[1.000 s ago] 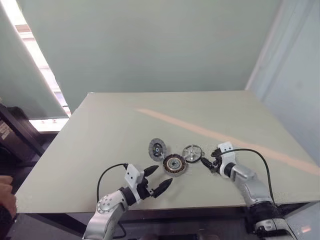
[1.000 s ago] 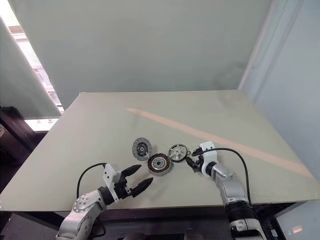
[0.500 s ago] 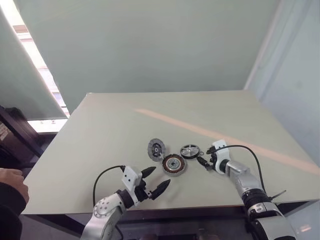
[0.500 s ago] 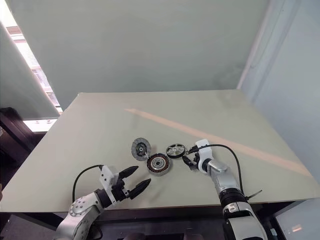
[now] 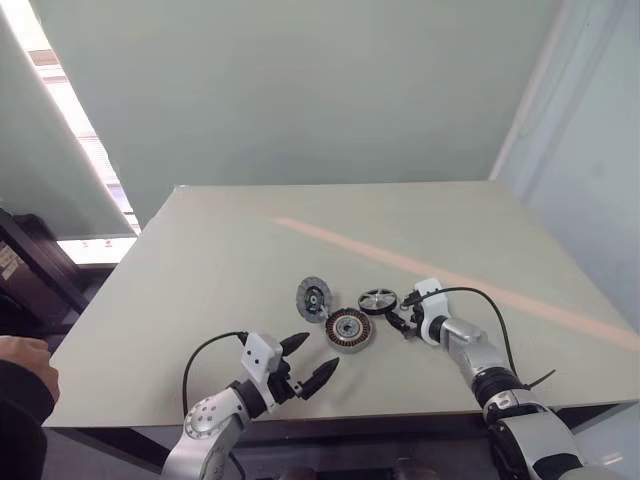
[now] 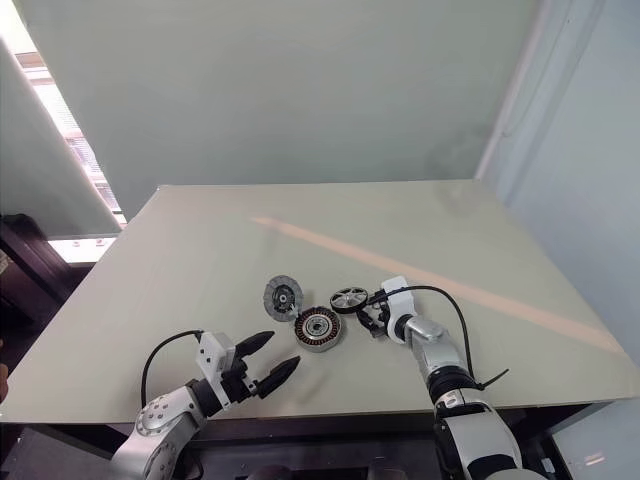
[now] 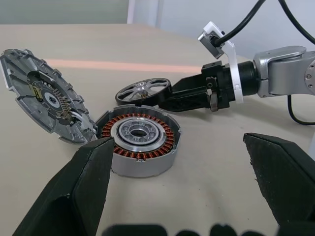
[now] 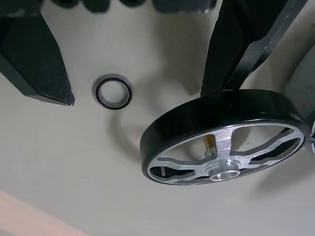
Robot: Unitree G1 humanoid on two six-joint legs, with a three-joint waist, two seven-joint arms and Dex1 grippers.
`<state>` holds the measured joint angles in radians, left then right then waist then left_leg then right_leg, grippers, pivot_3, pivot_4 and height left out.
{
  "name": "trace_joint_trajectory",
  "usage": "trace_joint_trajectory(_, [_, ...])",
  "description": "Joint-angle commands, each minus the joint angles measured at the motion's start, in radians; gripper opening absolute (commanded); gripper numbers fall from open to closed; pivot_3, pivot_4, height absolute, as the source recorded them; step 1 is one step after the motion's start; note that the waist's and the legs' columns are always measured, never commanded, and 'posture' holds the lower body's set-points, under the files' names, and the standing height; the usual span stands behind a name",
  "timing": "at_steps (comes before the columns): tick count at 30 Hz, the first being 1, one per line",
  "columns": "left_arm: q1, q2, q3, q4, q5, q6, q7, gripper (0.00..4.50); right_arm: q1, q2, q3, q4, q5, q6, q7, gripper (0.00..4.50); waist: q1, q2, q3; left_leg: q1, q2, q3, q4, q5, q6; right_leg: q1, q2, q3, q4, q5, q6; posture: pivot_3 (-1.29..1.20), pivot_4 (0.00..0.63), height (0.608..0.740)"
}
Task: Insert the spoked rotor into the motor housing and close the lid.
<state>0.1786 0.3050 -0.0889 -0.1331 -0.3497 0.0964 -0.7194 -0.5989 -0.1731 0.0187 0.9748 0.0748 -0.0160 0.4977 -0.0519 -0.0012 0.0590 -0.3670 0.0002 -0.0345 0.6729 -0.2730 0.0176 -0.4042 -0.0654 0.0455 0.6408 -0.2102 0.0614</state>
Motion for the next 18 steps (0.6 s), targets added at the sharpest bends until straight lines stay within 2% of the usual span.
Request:
trace_joint_trajectory(1, [-0.013, 0.004, 0.012, -0.047, -0.003, -0.021, 0.003, 4.50, -0.036, 0.000, -0.009, 0.002, -0.010, -0.027, -0.007, 4.48, 0.000, 0.000, 0.000, 0.000, 0.000, 0.000, 0.000, 0.000, 0.000, 0.000, 0.000, 0.000, 0.000, 0.000, 0.000, 0.00, 0.000, 0.740])
trace_joint_trajectory(11, [-0.014, -0.002, 0.001, -0.048, -0.001, -0.022, 0.001, 4.50, -0.042, 0.002, -0.013, 0.038, -0.022, -0.044, -0.022, 4.48, 0.000, 0.000, 0.000, 0.002, 0.000, 0.000, 0.000, 0.000, 0.000, 0.002, 0.000, 0.000, 0.000, 0.000, 0.000, 0.00, 0.000, 0.740])
trace_joint_trajectory(14, [-0.013, -0.004, -0.002, -0.047, 0.000, -0.024, 0.000, 4.50, -0.042, 0.003, -0.013, 0.044, -0.025, -0.049, -0.028, 3.88, 0.000, 0.000, 0.000, 0.003, 0.000, 0.000, 0.000, 0.000, 0.000, 0.003, 0.000, 0.000, 0.000, 0.000, 0.000, 0.00, 0.000, 0.740])
trace_joint_trajectory(18, [-0.013, -0.007, -0.007, -0.044, 0.001, -0.026, -0.001, 4.50, -0.041, 0.005, -0.014, 0.049, -0.029, -0.053, -0.031, 2.48, -0.001, 0.000, 0.000, 0.003, 0.000, 0.000, 0.000, 0.000, 0.000, 0.003, 0.000, 0.000, 0.000, 0.000, 0.000, 0.00, 0.000, 0.740])
